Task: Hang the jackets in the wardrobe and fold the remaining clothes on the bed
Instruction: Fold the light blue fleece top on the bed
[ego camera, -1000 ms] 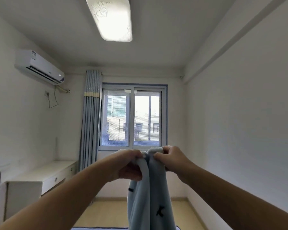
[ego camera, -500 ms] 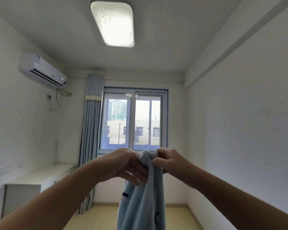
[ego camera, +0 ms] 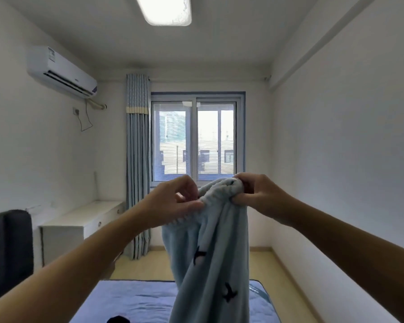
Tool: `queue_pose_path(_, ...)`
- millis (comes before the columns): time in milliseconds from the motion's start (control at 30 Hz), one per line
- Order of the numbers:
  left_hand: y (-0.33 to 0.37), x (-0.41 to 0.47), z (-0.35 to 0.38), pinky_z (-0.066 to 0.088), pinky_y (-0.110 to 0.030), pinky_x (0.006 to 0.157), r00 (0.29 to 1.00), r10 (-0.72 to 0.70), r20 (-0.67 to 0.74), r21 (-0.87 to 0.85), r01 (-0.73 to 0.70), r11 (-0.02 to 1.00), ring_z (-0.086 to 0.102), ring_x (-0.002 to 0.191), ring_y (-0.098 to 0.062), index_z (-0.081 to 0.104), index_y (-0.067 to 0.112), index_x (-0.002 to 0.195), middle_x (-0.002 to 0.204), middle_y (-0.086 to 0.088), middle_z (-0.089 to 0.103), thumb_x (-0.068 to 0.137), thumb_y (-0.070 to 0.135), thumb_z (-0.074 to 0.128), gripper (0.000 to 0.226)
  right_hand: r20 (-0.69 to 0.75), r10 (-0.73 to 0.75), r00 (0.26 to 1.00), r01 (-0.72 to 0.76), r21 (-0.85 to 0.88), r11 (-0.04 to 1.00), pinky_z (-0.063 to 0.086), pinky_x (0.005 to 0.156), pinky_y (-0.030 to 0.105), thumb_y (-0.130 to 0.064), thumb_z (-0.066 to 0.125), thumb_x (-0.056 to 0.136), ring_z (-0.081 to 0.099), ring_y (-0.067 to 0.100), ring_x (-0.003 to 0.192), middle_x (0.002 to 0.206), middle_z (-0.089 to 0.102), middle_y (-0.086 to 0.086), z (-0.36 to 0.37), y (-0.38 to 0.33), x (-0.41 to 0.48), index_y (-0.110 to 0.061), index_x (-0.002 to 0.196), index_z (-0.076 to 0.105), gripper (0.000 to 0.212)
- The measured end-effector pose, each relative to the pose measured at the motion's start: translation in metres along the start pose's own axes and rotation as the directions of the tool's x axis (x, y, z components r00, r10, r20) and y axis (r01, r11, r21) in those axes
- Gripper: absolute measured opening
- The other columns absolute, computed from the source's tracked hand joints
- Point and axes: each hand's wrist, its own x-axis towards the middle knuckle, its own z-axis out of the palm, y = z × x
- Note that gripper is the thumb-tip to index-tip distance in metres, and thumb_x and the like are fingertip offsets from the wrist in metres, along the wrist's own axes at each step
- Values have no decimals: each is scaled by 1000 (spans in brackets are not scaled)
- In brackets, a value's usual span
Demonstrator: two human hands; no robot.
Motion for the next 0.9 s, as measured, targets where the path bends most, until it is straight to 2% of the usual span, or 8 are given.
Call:
queue_pose_path(200, -32, -34, 5, 41, -21, 82, 989, 138, -52, 456, -100, 884, 53, 82, -5, 63, 26, 101, 91, 14, 62, 72, 43, 77, 36, -19, -61, 998, 62, 47, 997, 53, 86, 34, 3, 61, 87, 61, 29, 93, 101, 63, 21, -15, 6, 6, 0, 107, 61, 21)
queue_pose_path(333, -28, -34, 4, 36, -14, 71, 966, 245, 83, 536, -251, 806, 51, 68, -4, 61, 23, 96, 81, 15, 60, 73, 37, 76, 31, 40, -111, 993, 110, 29, 994, 56, 81, 28, 4, 64, 85, 64, 18, 90, 97, 65, 11, -15, 12, 9, -9, 103, 62, 23)
queue_pose_path(433, -17, -34, 5, 39, -10, 60, 940, 174, 292, 532, -311, 787, 55, 63, -7, 46, 37, 95, 78, 11, 64, 79, 44, 53, 19, 69, -165, 984, 168, -49, 985, 53, 74, 20, 10, 62, 82, 62, 6, 89, 99, 63, -1, -16, 18, 9, -19, 98, 60, 33)
queue_pose_path(500, -12, -32, 8, 49, -22, 62, 887, 58, 459, 545, -332, 770, 57, 66, -12, 45, 36, 97, 78, 8, 63, 79, 39, 48, 19, 114, -198, 974, 209, -93, 974, 53, 74, 20, 12, 57, 80, 62, 9, 95, 105, 64, -4, -16, 22, 7, -24, 96, 60, 40)
queue_pose_path(600, -5, -23, 5, 52, -37, 79, 742, -143, 655, 565, -355, 744, 58, 75, -16, 55, 30, 100, 87, 5, 65, 80, 33, 50, 21, 250, -228, 941, 271, -154, 950, 51, 78, 17, 8, 53, 79, 59, 9, 104, 108, 63, -11, -15, 26, 2, -23, 99, 63, 38)
queue_pose_path(733, 6, -10, 14, 48, -42, 89, 556, -361, 749, 649, -503, 571, 56, 80, -28, 55, 17, 78, 89, -5, 65, 80, 20, 53, 5, 353, -292, 889, 377, -201, 904, 45, 80, 8, 15, 54, 81, 54, 8, 116, 121, 62, -4, -13, 26, -2, -17, 106, 69, 44)
queue_pose_path(833, 12, -2, 18, 48, -41, 89, 538, -417, 733, 680, -590, 434, 58, 78, -25, 54, 17, 75, 88, -4, 65, 82, 17, 54, 7, 408, -298, 863, 420, -252, 872, 45, 85, 10, 17, 52, 82, 54, 9, 114, 120, 61, -4, -17, 26, -4, -17, 105, 71, 45)
queue_pose_path(900, 11, 1, 17, 47, -39, 91, 575, -329, 749, 663, -642, 385, 55, 78, -19, 61, 14, 87, 95, 0, 62, 84, 16, 54, 8, 443, -250, 861, 425, -353, 834, 47, 89, 16, 9, 52, 88, 54, 10, 112, 119, 58, -6, -24, 30, -6, -18, 109, 69, 38)
